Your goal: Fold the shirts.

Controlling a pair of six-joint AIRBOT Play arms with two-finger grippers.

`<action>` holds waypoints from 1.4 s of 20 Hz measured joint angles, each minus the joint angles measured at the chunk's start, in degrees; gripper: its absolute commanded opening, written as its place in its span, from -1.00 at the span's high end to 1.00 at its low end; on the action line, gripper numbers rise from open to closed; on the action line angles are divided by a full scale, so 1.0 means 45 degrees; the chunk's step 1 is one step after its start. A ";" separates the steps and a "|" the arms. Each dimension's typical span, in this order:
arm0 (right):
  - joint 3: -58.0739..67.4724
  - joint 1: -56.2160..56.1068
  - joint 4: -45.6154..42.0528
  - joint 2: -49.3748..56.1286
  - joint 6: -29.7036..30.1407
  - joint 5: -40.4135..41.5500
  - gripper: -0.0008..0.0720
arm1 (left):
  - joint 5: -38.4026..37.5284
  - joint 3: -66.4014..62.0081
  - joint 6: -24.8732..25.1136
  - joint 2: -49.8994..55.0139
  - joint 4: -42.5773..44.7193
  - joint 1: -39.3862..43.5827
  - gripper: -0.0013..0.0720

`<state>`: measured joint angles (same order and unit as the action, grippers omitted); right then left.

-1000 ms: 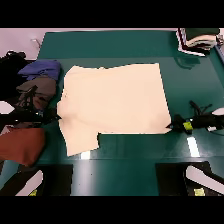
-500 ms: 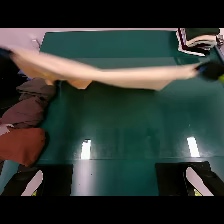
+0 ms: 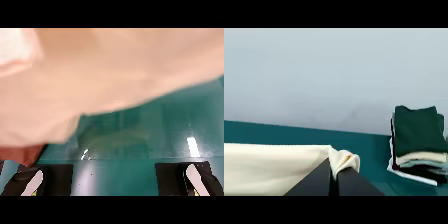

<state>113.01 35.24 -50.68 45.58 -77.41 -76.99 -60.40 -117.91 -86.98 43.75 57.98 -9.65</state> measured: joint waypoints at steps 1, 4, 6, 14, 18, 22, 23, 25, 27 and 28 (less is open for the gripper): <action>0.0257 0.0078 0.0044 0.0355 -0.0136 -0.0374 0.94 | -0.0228 0.0291 -0.0053 0.0267 -0.0024 0.0000 0.91; 0.0199 -0.0408 -0.0121 0.1574 -0.0588 -0.1467 0.94 | -0.1127 0.1671 -0.0160 0.1404 -0.0359 0.0010 0.91; -0.0607 -0.1375 -0.0719 0.2467 -0.0865 -0.1957 0.94 | -0.1661 0.2895 -0.0165 0.2438 -0.0447 0.0010 0.91; -0.4799 -0.5610 -0.4843 0.6737 -0.1647 -0.1360 0.94 | -0.1525 0.6931 0.0801 0.7572 -0.0306 0.1229 0.91; -0.3876 -0.5897 -0.5202 0.9136 -0.1972 -0.0680 0.94 | -0.0617 0.5926 0.0879 1.0015 -0.0194 0.1501 0.91; -0.2589 -0.5867 -0.5105 1.0394 -0.1991 -0.0646 0.94 | -0.0690 0.4794 0.0971 1.1113 0.0000 0.1375 0.91; -0.2535 -0.5853 -0.5105 1.0496 -0.1870 -0.0801 0.94 | -0.1020 0.4692 0.1049 1.1244 0.0180 0.1331 0.91; -0.2973 -0.5829 -0.5110 1.0472 -0.1637 -0.1059 0.94 | -0.1763 0.4682 0.1180 1.1380 0.0685 0.1268 0.91; -0.3949 -0.5829 -0.5105 1.0166 -0.1501 -0.1005 0.94 | -0.2487 0.5051 0.1302 1.1458 0.1035 0.1263 0.91; -0.4537 -0.5838 -0.5105 0.9957 -0.1438 -0.0831 0.94 | -0.2686 0.5333 0.1336 1.1477 0.1117 0.1273 0.91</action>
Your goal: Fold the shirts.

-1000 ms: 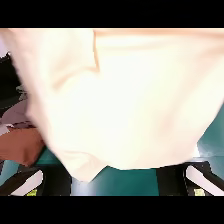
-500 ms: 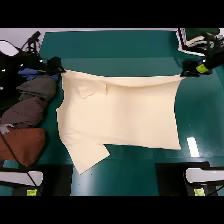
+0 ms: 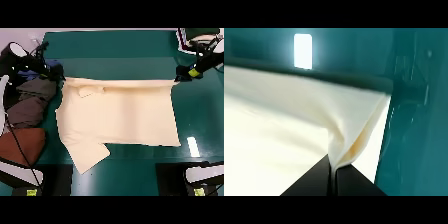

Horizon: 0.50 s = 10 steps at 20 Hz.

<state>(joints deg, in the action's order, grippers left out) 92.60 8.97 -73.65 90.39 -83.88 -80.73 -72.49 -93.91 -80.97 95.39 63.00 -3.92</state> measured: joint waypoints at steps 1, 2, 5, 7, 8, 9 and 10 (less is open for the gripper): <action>-0.0656 -0.0034 -0.0005 -0.0238 0.0019 0.0238 0.94 | -0.0199 0.0369 0.0029 0.0024 0.0087 0.0019 0.90; -0.1239 -0.0063 0.0010 -0.0447 0.0053 0.0461 0.94 | -0.0296 0.0758 0.0049 0.0039 0.0170 0.0039 0.69; -0.2744 -0.0112 0.0238 -0.0996 0.0063 0.1132 -0.05 | -0.0432 0.1637 -0.0117 0.0058 0.0277 0.0044 -0.58; -0.3259 -0.0063 0.0661 -0.1214 0.0063 0.1394 -0.05 | -0.0486 0.1928 -0.0350 -0.0044 0.0335 0.0063 -0.58; -0.3424 -0.0010 0.0869 -0.1341 0.0053 0.1389 -0.04 | -0.0593 0.2030 -0.0432 -0.0223 0.0393 0.0068 -0.58; -0.3541 0.0029 0.1064 -0.1515 0.0049 0.1336 -0.04 | -0.0709 0.2142 -0.0486 -0.0500 0.0568 0.0073 -0.58; -0.3687 0.0049 0.1229 -0.1783 0.0053 0.1248 -0.05 | -0.0840 0.2399 -0.0544 -0.0933 0.0889 0.0073 -0.58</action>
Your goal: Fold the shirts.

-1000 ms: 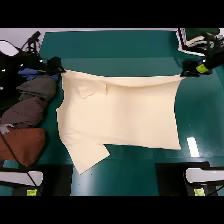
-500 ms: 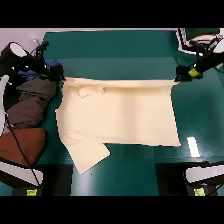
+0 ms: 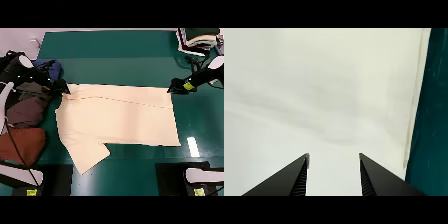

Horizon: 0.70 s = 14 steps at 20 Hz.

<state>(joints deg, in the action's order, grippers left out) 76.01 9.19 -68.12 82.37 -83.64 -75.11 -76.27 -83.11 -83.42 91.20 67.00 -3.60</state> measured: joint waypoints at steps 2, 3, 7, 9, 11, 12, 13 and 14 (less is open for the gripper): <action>-0.0510 0.0034 0.0185 -0.0811 0.0068 -0.0223 -0.04 | -0.0112 0.1015 -0.0165 -0.1292 0.0801 -0.0005 -0.58; -0.0855 0.0053 0.0267 -0.1287 0.0121 -0.0223 -0.04 | -0.0136 0.1787 -0.0243 -0.2064 0.1190 -0.0010 -0.58; -0.2545 0.0053 0.0413 -0.3371 0.0296 -0.0044 -0.04 | -0.0214 0.6125 -0.0758 -0.5819 0.1948 -0.0005 -0.58; -0.3143 0.0053 0.0447 -0.4124 0.0330 0.0228 -0.05 | -0.0165 0.8267 -0.1122 -0.7470 0.1812 -0.0010 -0.58; -0.3507 0.0053 0.0495 -0.4653 0.0345 0.0427 -0.04 | -0.0044 1.0020 -0.1365 -0.8616 0.1307 -0.0010 -0.58; -0.3619 0.0053 0.0549 -0.4862 0.0355 0.0495 -0.04 | 0.0005 1.0768 -0.1452 -0.8981 0.1025 -0.0005 -0.58; -0.3691 0.0053 0.0568 -0.5017 0.0369 0.0539 -0.05 | 0.0131 1.1400 -0.1511 -0.9238 0.0743 -0.0005 -0.58; -0.3750 0.0053 0.0568 -0.5168 0.0369 0.0573 -0.04 | 0.0296 1.1910 -0.1554 -0.9408 0.0452 -0.0005 -0.58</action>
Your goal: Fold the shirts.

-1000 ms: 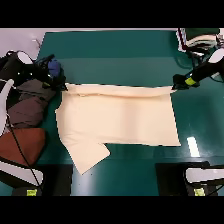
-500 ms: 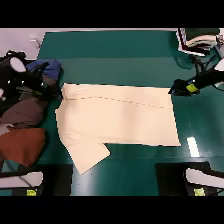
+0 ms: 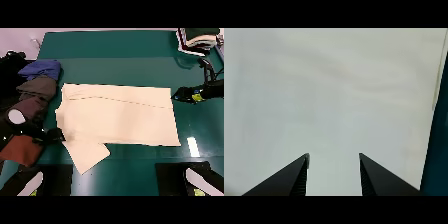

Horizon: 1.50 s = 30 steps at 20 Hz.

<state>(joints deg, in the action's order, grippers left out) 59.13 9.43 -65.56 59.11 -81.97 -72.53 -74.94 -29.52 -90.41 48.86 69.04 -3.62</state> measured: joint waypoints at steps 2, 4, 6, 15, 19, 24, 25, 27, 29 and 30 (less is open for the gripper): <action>-0.0073 0.0000 0.0015 -0.0228 0.0005 0.0053 -0.05 | 0.0544 0.0777 0.0005 -0.0223 -0.0695 0.0000 -0.58; -0.0112 0.0000 0.0015 -0.0423 0.0005 0.0083 -0.04 | 0.1190 0.1273 0.0107 -0.0340 -0.1404 0.0000 -0.49; -0.0126 0.0000 0.0019 -0.0641 0.0005 0.0083 -0.04 | 0.1695 0.1579 0.0287 -0.0393 -0.1987 0.0005 0.67; -0.3104 0.3385 -0.0772 -0.1574 0.0563 -0.2084 -0.46 | 0.1647 0.0942 0.1909 -0.0466 -0.3497 0.0005 0.91; -0.5430 0.5542 -0.1156 -0.1185 0.0636 -0.2594 -0.39 | 0.1651 0.0656 0.2113 -0.0466 -0.3502 0.0005 0.91; -0.6747 0.5717 -0.0699 -0.0029 0.0675 -0.2220 0.08 | 0.1719 0.0563 0.2176 -0.0466 -0.3410 0.0005 0.91; -0.6761 0.5455 -0.0539 0.0141 0.0675 -0.2098 0.28 | 0.1729 0.0554 0.2186 -0.0466 -0.3405 0.0005 0.91; -0.6601 0.4828 -0.0335 0.0282 0.0675 -0.1826 0.68 | 0.1700 0.0466 0.2200 -0.0461 -0.3381 0.0005 0.92; -0.6314 0.4172 -0.0291 0.0078 0.0675 -0.1763 0.94 | 0.1428 0.0248 0.2200 -0.0471 -0.3274 0.0005 0.92; -0.6164 0.3905 -0.0350 -0.0146 0.0675 -0.1768 0.94 | 0.1243 0.0126 0.2200 -0.0549 -0.3143 0.0005 0.92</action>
<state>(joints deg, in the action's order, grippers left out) 31.40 27.00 -67.13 58.46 -78.94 -80.49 -69.34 -28.95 -80.51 46.39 54.89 -3.60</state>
